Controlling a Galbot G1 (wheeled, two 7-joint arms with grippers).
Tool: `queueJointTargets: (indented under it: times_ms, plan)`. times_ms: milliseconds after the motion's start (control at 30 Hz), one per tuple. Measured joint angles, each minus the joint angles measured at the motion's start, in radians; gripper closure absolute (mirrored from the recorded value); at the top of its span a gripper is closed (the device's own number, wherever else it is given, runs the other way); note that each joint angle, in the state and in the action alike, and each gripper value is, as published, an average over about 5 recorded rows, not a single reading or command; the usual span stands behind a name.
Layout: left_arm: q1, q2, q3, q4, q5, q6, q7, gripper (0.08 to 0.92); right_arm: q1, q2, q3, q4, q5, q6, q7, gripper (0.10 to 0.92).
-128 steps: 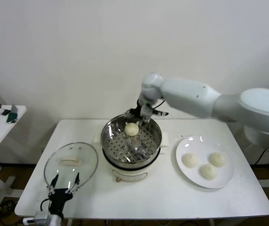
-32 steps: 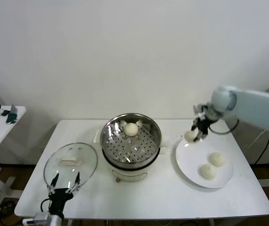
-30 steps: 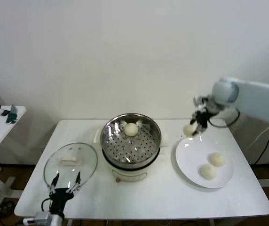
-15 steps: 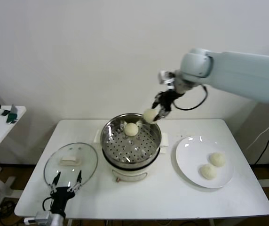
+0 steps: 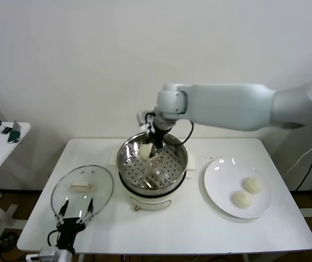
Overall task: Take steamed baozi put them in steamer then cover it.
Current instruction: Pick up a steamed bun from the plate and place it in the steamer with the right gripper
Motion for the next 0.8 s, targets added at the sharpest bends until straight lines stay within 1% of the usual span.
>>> queueJointTargets:
  times_ms: [533,633,800]
  plan:
    - [0.002,0.000,-0.001,0.003,0.001,-0.005,-0.001,0.177,-0.129,0.117,0.006,-0.124,-0.081,-0.006,0.045,0.451]
    - [0.002,0.000,0.000,0.003,0.001,-0.005,-0.001,0.177,-0.137,0.122,0.010,-0.130,-0.083,-0.006,0.046,0.405]
    - [0.002,0.000,-0.001,0.002,0.001,-0.005,-0.001,0.177,-0.133,0.118,0.015,-0.126,-0.084,0.003,0.039,0.266]
